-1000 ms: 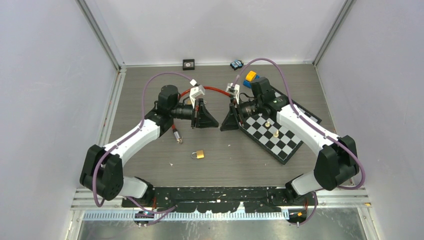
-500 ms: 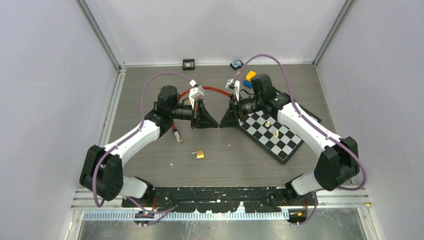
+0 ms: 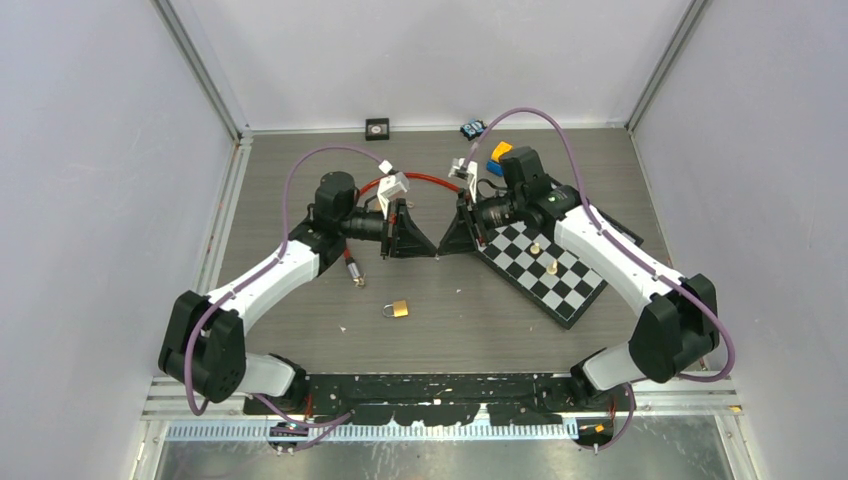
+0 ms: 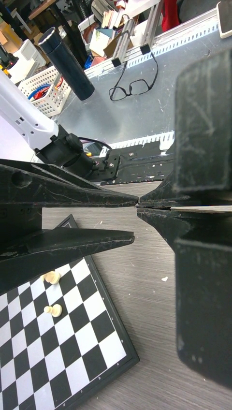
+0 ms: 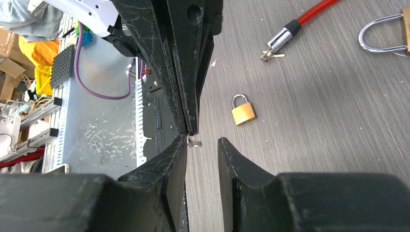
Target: Unlock with the key
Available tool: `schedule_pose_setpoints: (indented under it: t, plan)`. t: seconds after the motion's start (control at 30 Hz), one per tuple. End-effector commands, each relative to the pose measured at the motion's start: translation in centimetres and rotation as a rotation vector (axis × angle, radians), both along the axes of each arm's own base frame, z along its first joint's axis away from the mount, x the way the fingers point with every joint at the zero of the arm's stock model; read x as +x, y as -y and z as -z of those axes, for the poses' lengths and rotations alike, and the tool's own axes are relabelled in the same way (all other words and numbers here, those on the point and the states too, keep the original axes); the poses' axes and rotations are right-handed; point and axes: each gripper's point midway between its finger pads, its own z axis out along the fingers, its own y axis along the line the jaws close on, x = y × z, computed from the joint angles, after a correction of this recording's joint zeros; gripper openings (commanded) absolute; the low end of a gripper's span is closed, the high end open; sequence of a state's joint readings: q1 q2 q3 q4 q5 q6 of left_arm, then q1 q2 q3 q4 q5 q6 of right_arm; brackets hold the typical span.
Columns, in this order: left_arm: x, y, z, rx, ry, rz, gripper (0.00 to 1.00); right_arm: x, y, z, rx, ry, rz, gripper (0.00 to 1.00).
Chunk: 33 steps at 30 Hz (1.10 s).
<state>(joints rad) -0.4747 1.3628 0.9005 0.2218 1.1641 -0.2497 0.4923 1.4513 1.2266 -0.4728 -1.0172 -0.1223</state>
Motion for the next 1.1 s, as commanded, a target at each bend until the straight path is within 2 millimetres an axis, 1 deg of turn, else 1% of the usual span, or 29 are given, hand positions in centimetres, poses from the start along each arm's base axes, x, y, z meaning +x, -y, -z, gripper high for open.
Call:
schedule_pose_setpoints:
  t: [0.0,0.2,0.4,0.6,0.83,0.93,1.07]
  plan:
    - [-0.35,-0.15,-1.50,-0.038,0.075,0.018,0.00,-0.40,-0.89,-1.28,0.032,0.033,-0.044,0.34]
    - [-0.37,-0.16,-1.55,-0.039,0.077,0.018,0.00,-0.63,-1.18,-0.85,0.025,0.025,-0.058,0.25]
    - [-0.29,-0.14,-1.48,-0.040,0.077,0.014,0.00,-0.91,-1.32,-0.86,0.038,0.010,-0.072,0.14]
    - [-0.16,-0.21,-1.55,-0.047,0.074,0.005,0.00,-0.40,-1.83,-0.84,0.069,-0.001,-0.038,0.01]
    - [0.29,-0.55,-1.73,-0.068,0.070,-0.018,0.00,-0.30,-1.67,-0.83,0.068,0.016,-0.025,0.01]
    - [0.34,-0.64,-1.84,-0.071,0.068,-0.021,0.05,-0.30,-1.56,-0.71,0.065,0.022,-0.022,0.01]
    - [0.35,-0.65,-1.86,-0.072,0.066,-0.022,0.15,-0.21,-1.43,-0.57,0.064,0.024,-0.019,0.01]
